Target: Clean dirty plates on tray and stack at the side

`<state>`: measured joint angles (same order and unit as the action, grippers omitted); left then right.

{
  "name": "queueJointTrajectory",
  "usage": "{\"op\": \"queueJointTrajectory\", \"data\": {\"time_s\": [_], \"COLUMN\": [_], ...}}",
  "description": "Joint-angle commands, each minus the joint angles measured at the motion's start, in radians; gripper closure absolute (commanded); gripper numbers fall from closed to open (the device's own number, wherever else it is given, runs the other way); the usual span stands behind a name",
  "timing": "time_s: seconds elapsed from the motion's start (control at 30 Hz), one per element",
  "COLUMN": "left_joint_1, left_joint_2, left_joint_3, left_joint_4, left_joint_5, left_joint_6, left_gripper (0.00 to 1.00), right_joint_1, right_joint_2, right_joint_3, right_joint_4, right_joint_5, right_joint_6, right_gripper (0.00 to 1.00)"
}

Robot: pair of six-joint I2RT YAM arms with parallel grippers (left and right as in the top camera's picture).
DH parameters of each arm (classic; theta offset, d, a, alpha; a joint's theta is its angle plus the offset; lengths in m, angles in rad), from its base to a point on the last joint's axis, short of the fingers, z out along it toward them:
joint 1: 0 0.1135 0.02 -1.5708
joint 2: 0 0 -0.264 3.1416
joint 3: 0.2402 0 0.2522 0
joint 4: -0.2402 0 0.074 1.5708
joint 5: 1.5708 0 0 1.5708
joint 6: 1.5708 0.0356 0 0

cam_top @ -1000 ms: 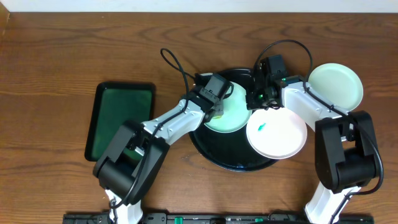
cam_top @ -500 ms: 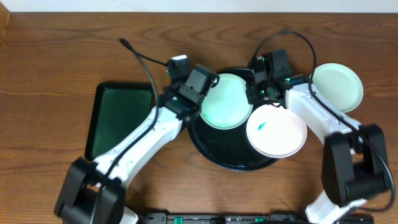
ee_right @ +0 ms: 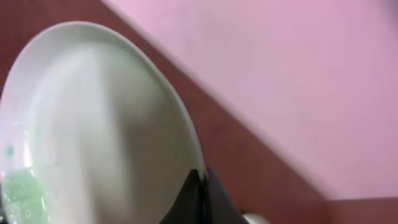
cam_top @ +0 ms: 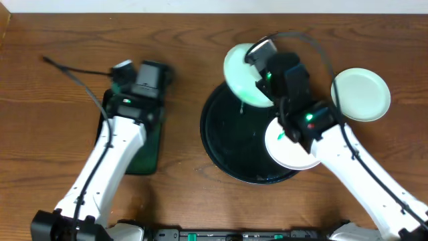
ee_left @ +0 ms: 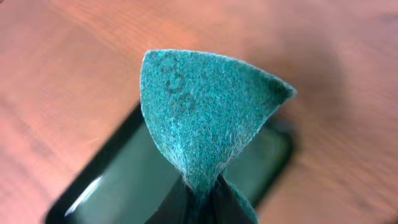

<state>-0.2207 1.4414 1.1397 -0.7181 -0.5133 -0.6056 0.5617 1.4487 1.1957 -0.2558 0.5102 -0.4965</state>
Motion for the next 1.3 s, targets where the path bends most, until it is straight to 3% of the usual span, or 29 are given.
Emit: {"op": "queueJointTrajectory", "data": {"time_s": [0.0,0.2,0.63,0.77,0.9,1.0,1.1,1.27], "left_joint_1": [0.09,0.187,0.193,0.193,0.193,0.193,0.193,0.193], "left_joint_2": [-0.01,-0.01,-0.01,-0.01,-0.01,-0.01,-0.01,-0.01], "left_joint_3": [-0.005,-0.006,-0.006,-0.006,-0.006,-0.006,-0.006,-0.006], "left_joint_4": [-0.038,-0.066,-0.07,-0.071,-0.075,-0.075,-0.083,-0.089], "left_joint_5": [0.076,0.185,0.189,0.189,0.189,0.189,0.189,0.189], "left_joint_6": [-0.02,-0.02,-0.02,-0.02,-0.02,-0.02,-0.02,-0.02], "left_gripper": [0.93,0.93,0.93,0.93,0.93,0.93,0.93,0.92], "right_joint_1": [0.058,0.121,0.169,0.142,0.016,-0.131,-0.274,-0.558], "right_joint_2": [-0.018,-0.018,-0.018,-0.015,0.023,0.067,0.093,0.117], "right_joint_3": [0.003,0.004,0.003,0.003,0.003,0.003,0.003,0.003], "right_joint_4": [0.07,0.195,0.198,0.072,-0.128,-0.15,-0.144,-0.127], "right_joint_5": [0.278,0.324,0.331,0.239,-0.129,-0.329,-0.495,-0.676], "right_joint_6": [-0.275,-0.543,-0.563,-0.392,-0.116,0.055,0.129,0.362], "right_gripper": [0.99,0.99,0.99,0.99,0.99,0.99,0.99,0.99]}}
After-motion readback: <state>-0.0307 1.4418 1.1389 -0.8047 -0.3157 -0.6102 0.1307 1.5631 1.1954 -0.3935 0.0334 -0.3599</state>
